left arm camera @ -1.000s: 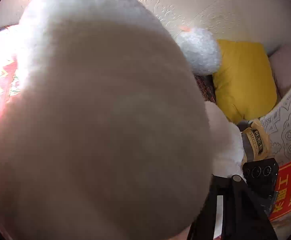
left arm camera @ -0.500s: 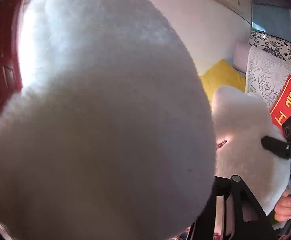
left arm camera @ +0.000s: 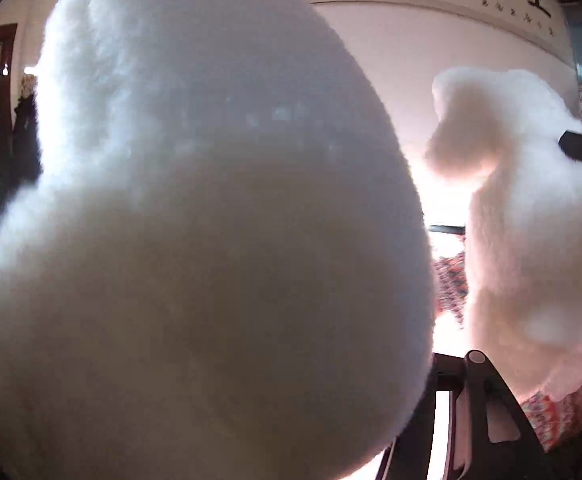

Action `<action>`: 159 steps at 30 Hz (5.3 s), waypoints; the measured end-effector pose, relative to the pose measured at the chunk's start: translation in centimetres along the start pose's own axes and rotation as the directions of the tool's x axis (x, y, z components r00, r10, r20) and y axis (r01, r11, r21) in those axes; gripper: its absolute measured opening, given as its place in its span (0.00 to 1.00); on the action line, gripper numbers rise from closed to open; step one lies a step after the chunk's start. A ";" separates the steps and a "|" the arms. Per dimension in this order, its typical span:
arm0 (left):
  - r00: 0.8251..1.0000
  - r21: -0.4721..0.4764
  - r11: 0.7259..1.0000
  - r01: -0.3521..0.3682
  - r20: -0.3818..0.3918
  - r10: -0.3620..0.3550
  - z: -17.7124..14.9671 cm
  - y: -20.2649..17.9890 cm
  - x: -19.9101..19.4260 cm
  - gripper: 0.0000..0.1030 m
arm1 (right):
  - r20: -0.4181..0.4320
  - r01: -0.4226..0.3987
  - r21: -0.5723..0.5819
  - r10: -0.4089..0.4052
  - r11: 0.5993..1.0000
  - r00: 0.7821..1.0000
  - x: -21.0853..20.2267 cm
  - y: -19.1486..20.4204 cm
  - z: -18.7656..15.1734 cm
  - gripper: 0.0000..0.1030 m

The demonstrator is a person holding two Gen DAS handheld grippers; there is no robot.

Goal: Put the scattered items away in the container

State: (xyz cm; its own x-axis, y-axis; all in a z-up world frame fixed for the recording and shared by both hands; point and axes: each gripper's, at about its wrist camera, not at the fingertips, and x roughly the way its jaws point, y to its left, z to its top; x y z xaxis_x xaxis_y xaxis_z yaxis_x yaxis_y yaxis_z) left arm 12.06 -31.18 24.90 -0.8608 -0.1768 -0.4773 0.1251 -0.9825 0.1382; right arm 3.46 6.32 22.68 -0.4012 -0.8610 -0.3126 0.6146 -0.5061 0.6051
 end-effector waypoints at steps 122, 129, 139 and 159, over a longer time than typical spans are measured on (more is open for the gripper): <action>0.962 -0.617 0.748 -0.245 -0.250 0.109 -8.1 15.8 10.8 0.95 | -0.278 0.283 -0.350 -0.387 0.893 0.879 22.3 2.4 3.6 0.80; 0.973 -0.524 0.832 -0.184 -0.220 0.077 -6.8 10.9 9.1 0.95 | -0.197 0.351 -0.230 -0.397 0.908 0.896 13.3 0.4 -0.6 0.85; 0.952 -0.221 0.962 -0.159 -0.291 0.091 -14.4 -10.3 -0.5 0.96 | -0.066 0.631 -0.154 -0.645 0.760 0.761 -1.8 -0.2 -14.8 0.97; 0.908 -0.405 0.838 -0.366 0.042 0.417 -11.4 -5.3 -26.0 1.00 | 0.200 0.513 -0.463 -0.478 0.723 0.855 -3.2 20.0 -18.3 0.99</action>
State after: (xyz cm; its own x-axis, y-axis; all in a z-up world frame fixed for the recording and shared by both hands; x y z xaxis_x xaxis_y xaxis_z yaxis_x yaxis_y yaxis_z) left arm 39.39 -22.07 26.68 -0.7502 -0.5676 -0.3393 0.6197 -0.7825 -0.0610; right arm 29.49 -2.04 22.38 -0.7730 -0.4844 -0.4097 0.5534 -0.8306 -0.0620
